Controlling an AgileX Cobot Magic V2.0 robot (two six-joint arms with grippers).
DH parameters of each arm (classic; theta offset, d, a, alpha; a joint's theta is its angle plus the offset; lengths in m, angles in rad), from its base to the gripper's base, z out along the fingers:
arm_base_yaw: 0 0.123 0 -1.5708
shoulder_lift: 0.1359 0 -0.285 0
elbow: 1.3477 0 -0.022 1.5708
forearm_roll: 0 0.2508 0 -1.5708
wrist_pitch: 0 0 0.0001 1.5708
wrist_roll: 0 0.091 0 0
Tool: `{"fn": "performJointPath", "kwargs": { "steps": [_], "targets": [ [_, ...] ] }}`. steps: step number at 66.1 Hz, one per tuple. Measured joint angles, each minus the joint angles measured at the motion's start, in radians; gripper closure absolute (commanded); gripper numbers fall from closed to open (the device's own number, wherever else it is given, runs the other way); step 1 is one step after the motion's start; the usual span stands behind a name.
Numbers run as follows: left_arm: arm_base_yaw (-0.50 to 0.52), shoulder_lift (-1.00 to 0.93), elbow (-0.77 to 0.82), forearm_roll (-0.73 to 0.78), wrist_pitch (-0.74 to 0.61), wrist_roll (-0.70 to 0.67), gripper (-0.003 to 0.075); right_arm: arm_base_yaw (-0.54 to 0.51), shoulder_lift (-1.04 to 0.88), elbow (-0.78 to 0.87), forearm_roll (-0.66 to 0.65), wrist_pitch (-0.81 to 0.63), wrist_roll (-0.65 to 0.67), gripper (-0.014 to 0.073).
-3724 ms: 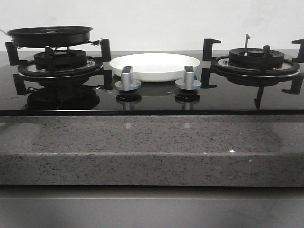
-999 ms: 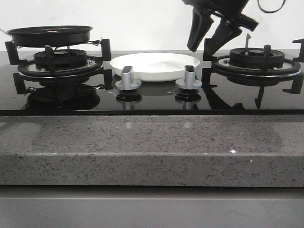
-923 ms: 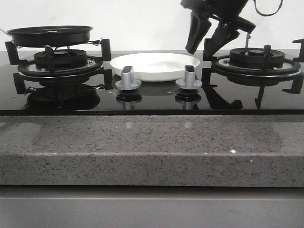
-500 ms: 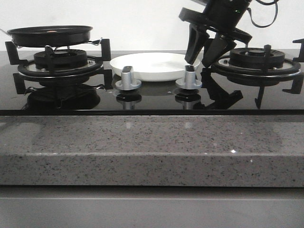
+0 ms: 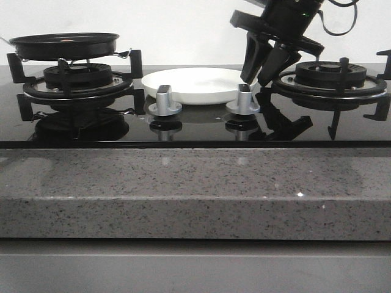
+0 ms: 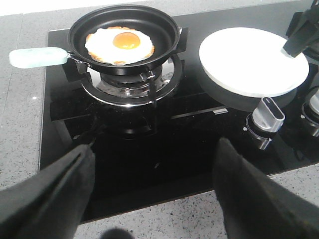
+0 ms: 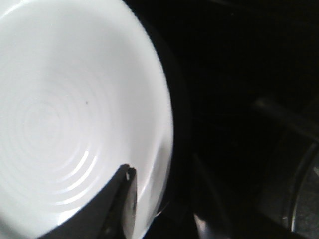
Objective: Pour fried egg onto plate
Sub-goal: 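Lower the right gripper to the rim of the white plate and grasp it, then lift the white plate with the right gripper and tilt it toward the pan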
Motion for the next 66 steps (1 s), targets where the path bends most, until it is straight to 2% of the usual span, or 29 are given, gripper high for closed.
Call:
{"fn": "performJointPath", "kwargs": {
  "steps": [40,56,66],
  "targets": [
    [0.000,0.000,0.000,0.000,0.000,0.002,0.0220,0.000,0.010,0.006,0.004,-0.002,-0.002,0.0332],
    [0.000,0.000,0.000,0.000,0.000,0.002,0.0220,0.000,0.011,0.010,0.008,-0.009,-0.002,0.0567],
    [0.000,0.000,0.000,0.000,0.000,0.002,0.0220,0.000,0.011,0.011,0.016,-0.012,0.001,0.0658]
  ]
}}
